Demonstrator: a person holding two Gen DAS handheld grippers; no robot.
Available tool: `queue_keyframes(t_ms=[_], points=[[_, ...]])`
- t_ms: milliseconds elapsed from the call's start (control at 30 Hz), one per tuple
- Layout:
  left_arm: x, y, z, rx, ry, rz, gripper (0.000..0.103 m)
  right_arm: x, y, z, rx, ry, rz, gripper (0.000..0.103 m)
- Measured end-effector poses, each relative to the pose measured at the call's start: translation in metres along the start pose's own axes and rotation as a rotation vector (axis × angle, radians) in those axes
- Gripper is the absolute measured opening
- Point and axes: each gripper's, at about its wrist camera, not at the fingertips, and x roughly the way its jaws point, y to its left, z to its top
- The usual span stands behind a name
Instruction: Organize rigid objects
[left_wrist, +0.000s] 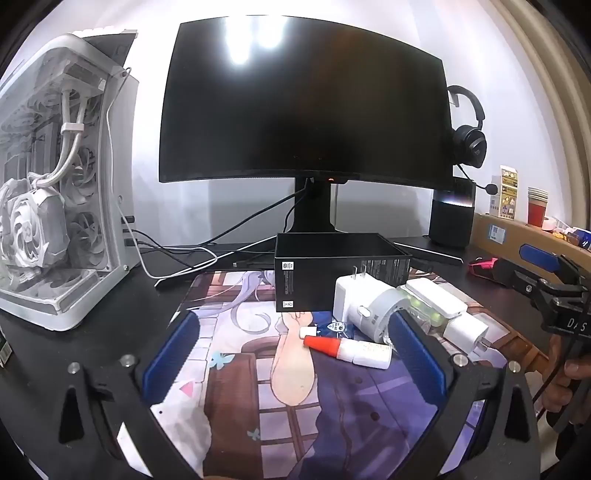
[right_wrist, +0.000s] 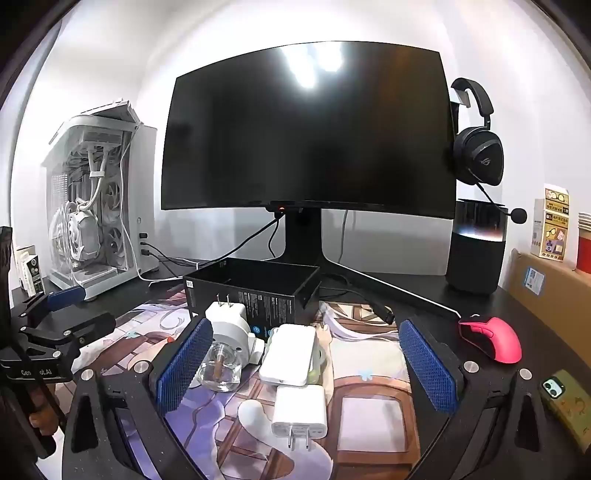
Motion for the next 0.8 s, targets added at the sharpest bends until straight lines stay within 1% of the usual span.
queue_keyframes(t_ms=[167,200,400,800], points=[[0.0003,-0.0006,-0.0005,0.0,0.004,-0.004,0.103,0.0022,-0.0023,0.0005,-0.012,-0.012,-0.005,0.103],[0.0012,-0.0011,-0.0014,0.0,0.0,-0.005,0.103,0.0022,0.0053,0.0003,-0.056,-0.01,-0.012,0.103],[0.0004,0.0001,0.0023,-0.007,0.012,-0.016,0.103,0.0009,0.006,0.0011,-0.039,-0.019,-0.012,0.103],[0.0015,0.0004,0.0011,-0.014,0.011,-0.014,0.103,-0.0018,0.0034,0.0007,-0.034,-0.015,-0.015,0.103]])
